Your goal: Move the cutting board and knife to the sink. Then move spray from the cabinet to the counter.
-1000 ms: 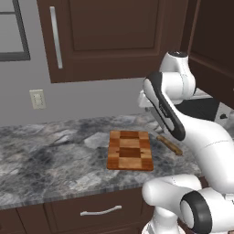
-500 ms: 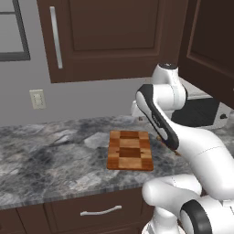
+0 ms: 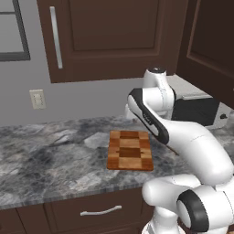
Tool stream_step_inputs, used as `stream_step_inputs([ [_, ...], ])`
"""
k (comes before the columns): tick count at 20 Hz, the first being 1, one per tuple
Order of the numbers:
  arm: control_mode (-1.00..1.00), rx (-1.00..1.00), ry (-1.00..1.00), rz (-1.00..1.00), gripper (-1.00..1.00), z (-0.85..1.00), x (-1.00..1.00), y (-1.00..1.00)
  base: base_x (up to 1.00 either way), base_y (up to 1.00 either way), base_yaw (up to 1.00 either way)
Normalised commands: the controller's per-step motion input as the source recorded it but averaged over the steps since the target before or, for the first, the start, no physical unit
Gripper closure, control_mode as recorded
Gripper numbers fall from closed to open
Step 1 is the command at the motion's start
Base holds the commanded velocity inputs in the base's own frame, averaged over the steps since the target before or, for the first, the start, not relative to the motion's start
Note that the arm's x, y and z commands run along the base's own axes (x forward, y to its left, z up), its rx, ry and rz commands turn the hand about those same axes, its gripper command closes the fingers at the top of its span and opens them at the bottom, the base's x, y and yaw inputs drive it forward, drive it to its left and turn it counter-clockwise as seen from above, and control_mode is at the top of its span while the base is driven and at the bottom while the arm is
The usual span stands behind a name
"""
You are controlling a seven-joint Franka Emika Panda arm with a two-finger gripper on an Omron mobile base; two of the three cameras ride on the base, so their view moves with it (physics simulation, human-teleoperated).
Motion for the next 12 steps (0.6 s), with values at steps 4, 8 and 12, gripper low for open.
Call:
stream_step_inputs([
  [4, -1.0, -0.05, 0.0, 0.0, -1.0, -0.09, 0.56, 0.0, 0.0, 0.0, 0.0],
  [8, -1.0, 0.0, -0.01, 0.0, -1.0, -0.14, 0.35, 0.0, 0.0, 0.0, 0.0],
  [12, -1.0, 0.0, -0.03, 0.0, -1.0, -0.41, 0.18, 0.0, 0.0, 0.0, 0.0],
])
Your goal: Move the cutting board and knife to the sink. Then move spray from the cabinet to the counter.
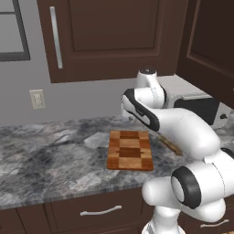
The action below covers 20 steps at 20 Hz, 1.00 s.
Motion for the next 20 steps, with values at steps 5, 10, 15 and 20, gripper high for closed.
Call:
stream_step_inputs([
  [5, -1.0, 0.02, -0.07, 0.0, -1.0, -0.53, 0.0, 0.0, 0.0, 0.0, 0.0],
  [10, -1.0, 0.01, -0.14, 0.0, -1.0, -0.12, 0.17, 0.0, 0.0, 0.0, 0.0],
  [15, -1.0, 0.03, -0.15, 0.0, -1.0, -0.2, 0.33, 0.0, 0.0, 0.0, 0.0],
  [20, -1.0, 0.04, -0.08, 0.0, -1.0, -0.2, 0.45, 0.0, 0.0, 0.0, 0.0],
])
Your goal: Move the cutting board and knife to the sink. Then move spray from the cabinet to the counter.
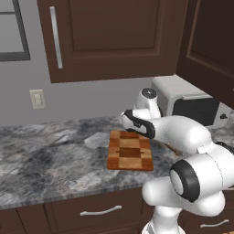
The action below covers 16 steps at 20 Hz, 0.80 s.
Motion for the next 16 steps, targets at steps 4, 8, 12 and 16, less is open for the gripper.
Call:
stream_step_inputs([
  [4, -1.0, 0.02, 0.0, 0.0, -1.0, -0.11, 0.57, 0.0, 0.0, 0.0, 0.0],
  [8, -1.0, 0.0, 0.02, 0.0, -1.0, -0.09, 0.61, 0.0, 0.0, 0.0, 0.0],
  [12, -1.0, -0.02, 0.02, 0.0, -1.0, -0.09, 0.56, 0.0, 0.0, 0.0, 0.0],
  [16, -1.0, -0.03, 0.02, 0.0, -1.0, -0.2, 0.46, 0.0, 0.0, 0.0, 0.0],
])
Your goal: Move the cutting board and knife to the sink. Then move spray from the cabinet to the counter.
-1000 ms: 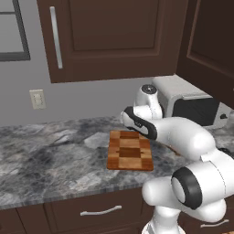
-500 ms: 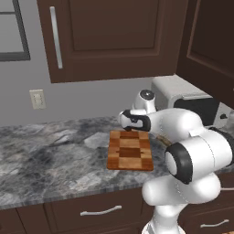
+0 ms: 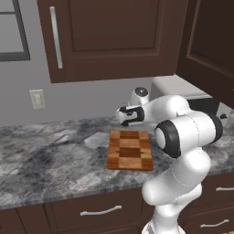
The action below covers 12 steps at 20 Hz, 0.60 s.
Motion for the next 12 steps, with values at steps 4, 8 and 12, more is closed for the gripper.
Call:
stream_step_inputs([
  [4, -1.0, -0.04, 0.0, 0.0, -1.0, -0.48, 0.14, 0.01, 0.0, 0.0, 0.0],
  [8, -1.0, 0.0, 0.0, 0.0, -1.0, -0.55, 0.09, 0.03, 0.0, 0.0, 0.0],
  [12, -1.0, 0.0, 0.0, 0.0, -1.0, -0.34, 0.17, 0.01, 0.0, 0.0, 0.0],
])
